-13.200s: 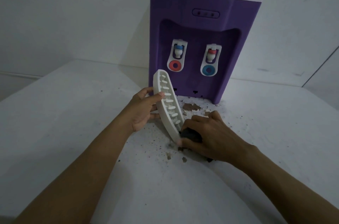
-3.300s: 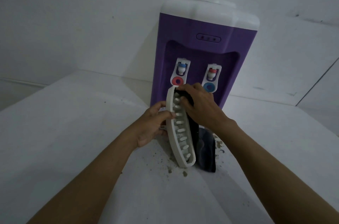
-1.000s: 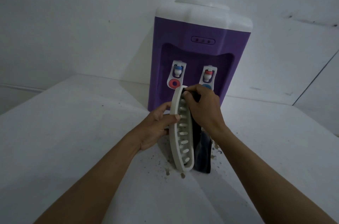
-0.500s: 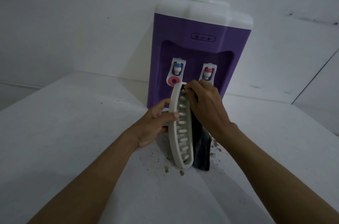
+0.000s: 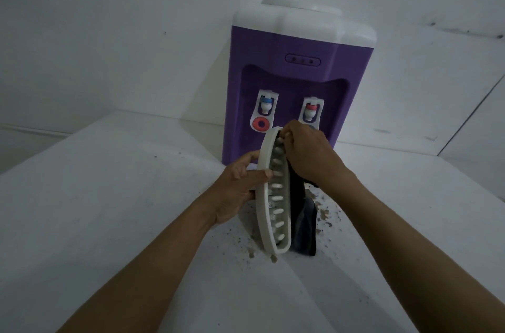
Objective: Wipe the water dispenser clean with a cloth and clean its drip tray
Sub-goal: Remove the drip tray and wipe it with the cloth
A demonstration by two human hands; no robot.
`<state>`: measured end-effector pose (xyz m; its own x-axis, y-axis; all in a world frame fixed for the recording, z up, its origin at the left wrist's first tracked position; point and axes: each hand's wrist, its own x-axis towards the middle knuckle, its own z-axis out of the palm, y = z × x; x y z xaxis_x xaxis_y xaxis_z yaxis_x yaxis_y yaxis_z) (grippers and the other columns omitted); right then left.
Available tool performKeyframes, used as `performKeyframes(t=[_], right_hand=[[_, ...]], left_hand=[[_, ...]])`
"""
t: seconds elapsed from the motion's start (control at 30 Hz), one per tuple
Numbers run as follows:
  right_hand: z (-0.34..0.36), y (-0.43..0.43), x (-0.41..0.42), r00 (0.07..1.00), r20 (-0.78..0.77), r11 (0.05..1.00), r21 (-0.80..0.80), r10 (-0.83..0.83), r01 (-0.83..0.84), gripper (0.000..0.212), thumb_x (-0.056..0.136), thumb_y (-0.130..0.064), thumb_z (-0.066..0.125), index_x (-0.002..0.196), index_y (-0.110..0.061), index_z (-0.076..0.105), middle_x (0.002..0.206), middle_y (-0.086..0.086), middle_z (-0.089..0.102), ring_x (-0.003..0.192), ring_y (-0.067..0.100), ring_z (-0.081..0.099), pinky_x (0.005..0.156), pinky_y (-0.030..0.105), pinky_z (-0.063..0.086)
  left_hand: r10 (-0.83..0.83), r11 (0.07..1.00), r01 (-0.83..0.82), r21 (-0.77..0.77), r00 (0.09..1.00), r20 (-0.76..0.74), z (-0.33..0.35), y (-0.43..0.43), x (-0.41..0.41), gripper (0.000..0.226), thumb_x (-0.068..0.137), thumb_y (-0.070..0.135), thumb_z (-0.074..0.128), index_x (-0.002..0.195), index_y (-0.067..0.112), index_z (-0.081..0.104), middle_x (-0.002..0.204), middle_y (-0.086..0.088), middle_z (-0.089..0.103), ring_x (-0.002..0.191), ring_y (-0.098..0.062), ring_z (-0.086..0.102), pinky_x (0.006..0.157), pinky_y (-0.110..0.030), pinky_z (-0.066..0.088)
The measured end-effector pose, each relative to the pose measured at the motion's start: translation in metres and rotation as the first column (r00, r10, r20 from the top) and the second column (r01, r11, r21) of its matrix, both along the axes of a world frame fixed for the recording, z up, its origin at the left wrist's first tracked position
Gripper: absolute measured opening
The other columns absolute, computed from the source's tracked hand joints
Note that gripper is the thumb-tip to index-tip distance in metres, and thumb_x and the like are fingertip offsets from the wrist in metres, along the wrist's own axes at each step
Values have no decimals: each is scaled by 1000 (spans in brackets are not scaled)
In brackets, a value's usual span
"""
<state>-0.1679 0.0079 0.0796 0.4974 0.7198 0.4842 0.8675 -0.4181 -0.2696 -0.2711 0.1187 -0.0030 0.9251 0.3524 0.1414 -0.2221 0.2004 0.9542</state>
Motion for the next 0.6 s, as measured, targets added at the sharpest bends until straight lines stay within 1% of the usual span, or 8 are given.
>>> performKeyframes(t=[0.03,0.1,0.23,0.37,0.43,0.47,0.57,0.6], right_hand=[[-1,-2,0,997,-75,1000,30,1,1,20,101,-17,36,106,-9,54,94,3,58,76,13,53,57,16,35],[-3,-5,1,988,-152,998,68,11,0,22,102,-20,34,107,-12,54,93,1,58,73,6,53,56,11,35],[-6,-7,7,972,-232,996,89,45,-25,22,102,-23,35,109,-16,55,94,-7,55,72,-5,50,54,2,38],[-23,-7,0,961,-256,978,204,104,-51,19,99,-20,46,117,-16,49,92,-10,54,75,-4,54,58,-4,37],[-31,-7,-3,960,-262,971,236,95,-32,20,98,-20,50,116,-14,48,91,-8,55,71,-5,52,58,-2,39],[-33,-6,-3,973,-216,972,234,78,-26,16,97,-20,50,111,-13,51,89,-6,58,69,-4,52,59,2,43],[-38,-2,-1,992,-97,969,240,78,-52,9,96,-14,50,96,-10,58,84,1,64,69,10,58,65,25,51],[-40,-1,-1,990,-92,966,245,103,-78,10,96,-13,49,97,-10,59,85,1,64,71,11,59,66,25,51]], left_hand=[[0,1000,0,-5,1000,2,0,-1,0,41,89,7,62,129,15,54,116,-15,68,104,-30,66,94,-48,53],[-5,1000,5,-12,1000,10,0,-2,1,38,90,5,61,127,14,55,112,-12,69,101,-27,67,91,-45,54],[-1,1000,1,-31,1000,5,2,-3,1,32,91,4,60,122,15,58,110,-14,69,94,-24,68,82,-38,58],[12,1000,-12,-27,1000,-13,1,0,1,35,91,6,61,125,13,56,116,-20,67,95,-26,68,82,-40,57],[19,1000,-20,-22,1000,-15,0,1,1,36,91,7,61,126,11,55,116,-19,67,94,-26,68,82,-40,57],[25,999,-26,-22,1000,-17,-1,2,1,36,91,8,62,126,11,55,115,-18,68,94,-25,68,82,-40,57],[37,999,-38,-9,999,-33,-3,5,0,34,91,11,63,124,11,57,115,-14,68,95,-25,68,85,-41,57],[46,999,-46,-3,998,-38,-4,6,0,33,91,11,63,123,12,58,115,-14,68,96,-26,68,86,-43,56]])
